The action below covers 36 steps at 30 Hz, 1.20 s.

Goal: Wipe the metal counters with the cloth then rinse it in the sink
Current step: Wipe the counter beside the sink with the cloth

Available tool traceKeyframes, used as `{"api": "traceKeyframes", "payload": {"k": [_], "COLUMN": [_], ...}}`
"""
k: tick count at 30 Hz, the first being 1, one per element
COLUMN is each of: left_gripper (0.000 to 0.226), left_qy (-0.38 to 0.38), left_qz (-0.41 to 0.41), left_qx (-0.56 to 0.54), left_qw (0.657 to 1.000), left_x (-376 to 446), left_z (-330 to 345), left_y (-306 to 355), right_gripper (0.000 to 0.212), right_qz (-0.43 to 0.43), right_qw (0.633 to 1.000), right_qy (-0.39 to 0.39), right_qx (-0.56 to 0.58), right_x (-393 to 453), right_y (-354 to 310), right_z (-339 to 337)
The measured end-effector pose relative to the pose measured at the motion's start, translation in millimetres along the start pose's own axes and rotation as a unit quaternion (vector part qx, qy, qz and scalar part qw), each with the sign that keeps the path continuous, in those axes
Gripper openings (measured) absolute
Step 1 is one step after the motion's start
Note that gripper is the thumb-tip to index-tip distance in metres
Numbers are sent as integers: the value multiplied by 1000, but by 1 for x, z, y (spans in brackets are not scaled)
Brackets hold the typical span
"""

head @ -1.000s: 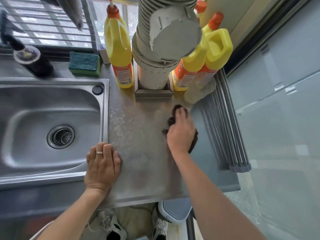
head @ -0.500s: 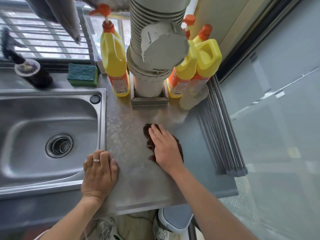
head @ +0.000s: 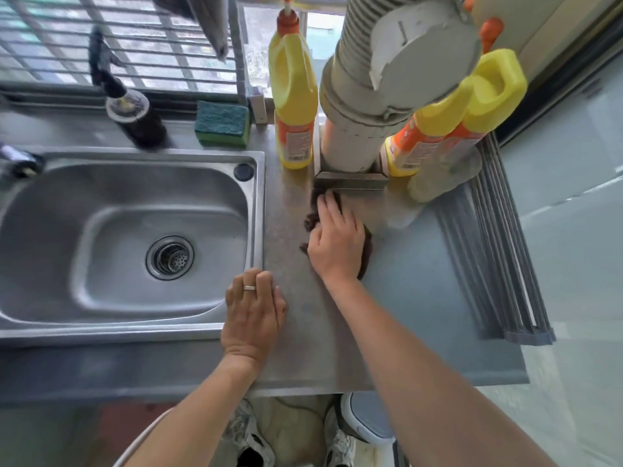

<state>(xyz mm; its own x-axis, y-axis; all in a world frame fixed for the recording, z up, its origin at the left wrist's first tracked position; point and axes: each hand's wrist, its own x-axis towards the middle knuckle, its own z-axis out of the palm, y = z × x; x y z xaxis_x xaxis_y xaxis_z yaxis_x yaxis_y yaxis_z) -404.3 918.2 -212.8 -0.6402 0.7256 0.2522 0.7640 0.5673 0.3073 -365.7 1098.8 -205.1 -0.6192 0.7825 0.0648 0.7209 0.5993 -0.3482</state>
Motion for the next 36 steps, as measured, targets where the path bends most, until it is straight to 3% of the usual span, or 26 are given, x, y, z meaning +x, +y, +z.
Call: {"api": "traceKeyframes", "payload": {"k": [4,9,13,16,19,21,23,26,30,32,36], "left_gripper": [13,8,8,13,18,20,21,21,21,20,16], "left_qy": [-7,-6,-35,-45,-49,-48,-42,-20,-4,-6,5], "left_qz": [-10,-16,14,17,11,24,36,37,17,-20,-26], "left_qx": [-52,-155,-148,-120,-95,-83,-78,-72,-48,-43,-30], "left_qw": [999,988,988,992,994,995,995,997,999,999,999], "left_x": [-1,-2,-25,-45,-48,-48,-50,-52,-54,-58,-67], "left_z": [-1,-14,-27,-28,-24,-23,-23,-25,-26,-24,-15], "left_y": [-3,-5,-13,-19,-18,-17,-17,-15,-10,-1,16], "right_gripper": [63,63,71,67,60,60,63,67,64,64,64], "right_qz": [-150,-213,-267,-50,215,271,202,22,-192,-172,-29], "right_qw": [986,969,957,997,971,956,975,999,977,982,998], "right_qy": [-64,-112,-116,-25,59,95,87,15,-88,-79,-33], "right_qx": [35,61,-9,-60,-85,-68,-46,-20,-17,-27,-55], "right_x": [-39,-139,-184,-174,-154,-144,-147,-166,-173,-176,-191], "right_y": [-14,-11,55,124,131,93,40,-26,14,66,166], "right_z": [1,-10,-40,-61,-63,-49,-29,-6,-22,-37,-73]}}
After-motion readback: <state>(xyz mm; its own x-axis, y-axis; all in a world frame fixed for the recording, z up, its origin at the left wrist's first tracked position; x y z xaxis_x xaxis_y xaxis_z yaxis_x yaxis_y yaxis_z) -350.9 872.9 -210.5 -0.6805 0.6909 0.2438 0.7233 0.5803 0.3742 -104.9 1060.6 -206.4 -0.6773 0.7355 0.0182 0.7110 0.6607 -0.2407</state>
